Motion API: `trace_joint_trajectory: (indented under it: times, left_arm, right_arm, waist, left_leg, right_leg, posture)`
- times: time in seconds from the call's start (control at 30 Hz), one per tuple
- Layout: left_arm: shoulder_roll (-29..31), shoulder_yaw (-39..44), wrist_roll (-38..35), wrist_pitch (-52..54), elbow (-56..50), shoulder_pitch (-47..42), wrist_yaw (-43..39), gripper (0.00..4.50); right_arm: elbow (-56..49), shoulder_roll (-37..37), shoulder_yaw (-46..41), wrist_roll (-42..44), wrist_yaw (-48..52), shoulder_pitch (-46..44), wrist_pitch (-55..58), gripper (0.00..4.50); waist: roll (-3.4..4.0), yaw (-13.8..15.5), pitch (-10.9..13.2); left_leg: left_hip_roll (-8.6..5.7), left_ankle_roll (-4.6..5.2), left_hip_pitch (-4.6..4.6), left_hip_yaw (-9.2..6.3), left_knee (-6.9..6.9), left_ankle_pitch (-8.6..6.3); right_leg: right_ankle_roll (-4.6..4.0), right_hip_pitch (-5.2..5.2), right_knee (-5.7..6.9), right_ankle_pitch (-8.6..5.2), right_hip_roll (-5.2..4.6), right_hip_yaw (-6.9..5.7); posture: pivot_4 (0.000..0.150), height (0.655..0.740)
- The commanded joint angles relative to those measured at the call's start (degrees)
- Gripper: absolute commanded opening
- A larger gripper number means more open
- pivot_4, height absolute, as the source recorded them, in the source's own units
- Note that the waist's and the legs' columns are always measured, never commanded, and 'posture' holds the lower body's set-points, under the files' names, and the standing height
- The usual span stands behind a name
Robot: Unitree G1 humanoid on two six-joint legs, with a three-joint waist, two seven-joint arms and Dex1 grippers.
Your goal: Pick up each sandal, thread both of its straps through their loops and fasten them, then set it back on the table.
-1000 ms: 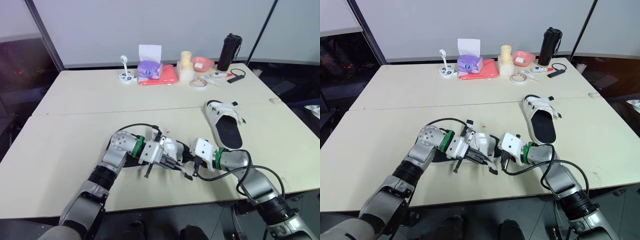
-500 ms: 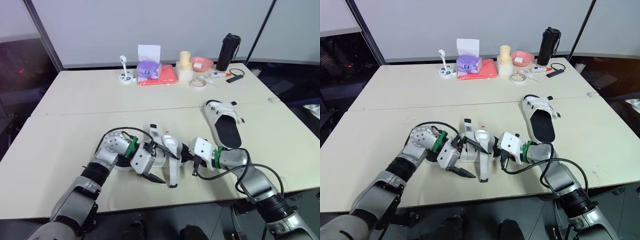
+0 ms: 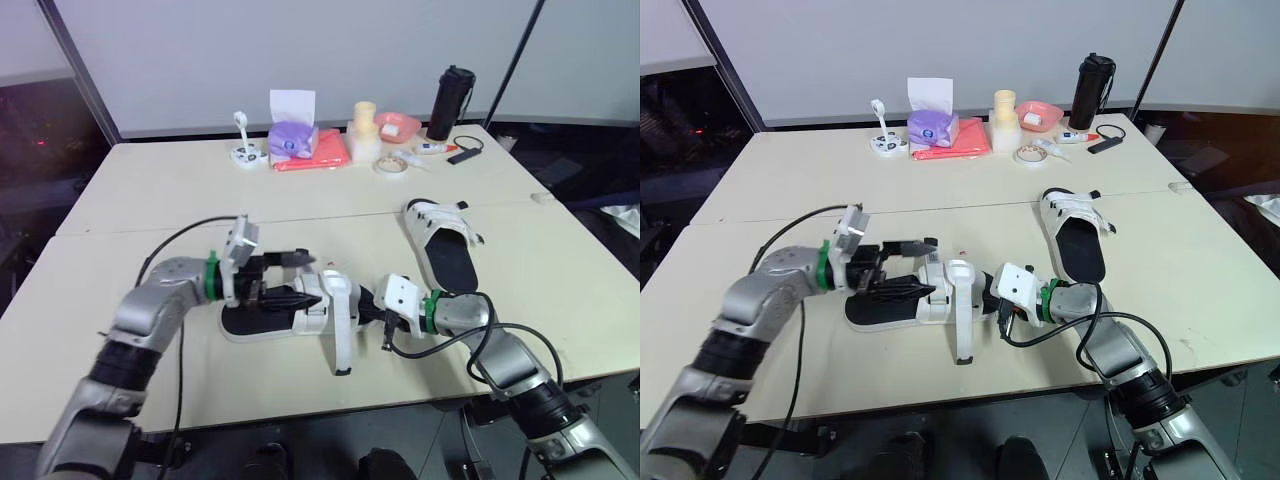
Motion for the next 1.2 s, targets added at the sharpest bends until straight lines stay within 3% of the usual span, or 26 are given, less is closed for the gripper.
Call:
trace_joint_trajectory:
  times: [0.03, 0.17, 0.5, 1.0, 1.1, 1.2]
  left_arm:
    - [5.5, 3.2, -10.9, 15.5, -9.1, 4.6, -0.4, 4.47]
    - [6.8, 2.8, -12.5, 18.9, -16.2, 10.6, 2.2, 4.47]
    - [-7.5, -6.2, 1.7, 12.6, -16.9, 11.6, 18.3, 4.47]
    - [-15.9, -8.8, 6.5, 12.6, -13.1, 11.2, 23.0, 4.47]
    - [-16.3, -9.5, 6.6, 13.1, -12.3, 10.6, 22.4, 3.59]
    - [-17.3, -9.7, 6.9, 13.1, -11.5, 10.3, 22.7, 2.02]
  right_arm:
    - [1.8, -0.7, 1.6, -1.4, 1.0, 1.9, 1.7, 0.0]
    - [1.2, -1.0, 1.4, -1.4, 1.1, 2.6, 1.9, 0.0]
    - [-1.5, -1.3, 1.1, -1.3, 1.1, 3.9, 3.6, 0.0]
    - [-4.3, -1.2, 0.9, -1.5, 0.7, 5.1, 6.0, 0.0]
    - [-4.6, -1.3, 0.9, -1.5, 0.6, 5.3, 6.2, 0.0]
    - [-5.0, -1.3, 0.9, -1.5, 0.4, 5.5, 6.5, 0.0]
  waist:
    - [0.02, 0.1, 0.0]
    - [0.02, 0.6, 0.0]
    - [0.01, 0.7, 0.0]
    - [0.01, 0.7, 0.0]
    - [0.01, 0.7, 0.0]
    - [0.01, 0.7, 0.0]
  left_leg:
    - [0.01, 0.0, 0.0, 0.0, 0.0, 0.0]
    - [0.02, -0.02, 0.0, 0.0, 0.02, -0.01]
    - [0.0, -0.03, -0.03, 0.09, -0.03, -0.01]
    - [-0.02, -0.02, -0.05, 0.12, -0.05, -0.02]
    - [-0.03, -0.02, -0.05, 0.13, -0.05, -0.02]
    - [-0.02, -0.02, -0.05, 0.12, -0.05, -0.02]
  right_leg:
    - [-0.02, -0.01, 0.0, -0.01, 0.0, 0.01]
    - [-0.25, 0.02, -0.04, -0.12, -0.05, 0.02]
    - [-0.46, 0.03, -0.24, -0.22, -0.14, 0.05]
    - [-0.45, 0.11, -0.43, -0.22, -0.16, 0.02]
    - [-0.45, 0.1, -0.43, -0.22, -0.16, 0.02]
    - [-0.45, 0.1, -0.43, -0.22, -0.16, 0.02]
  posture:
    - [0.15, 0.74]
    - [0.15, 0.74]
    - [0.15, 0.74]
    - [0.15, 0.74]
    - [0.15, 0.74]
    - [0.15, 0.74]
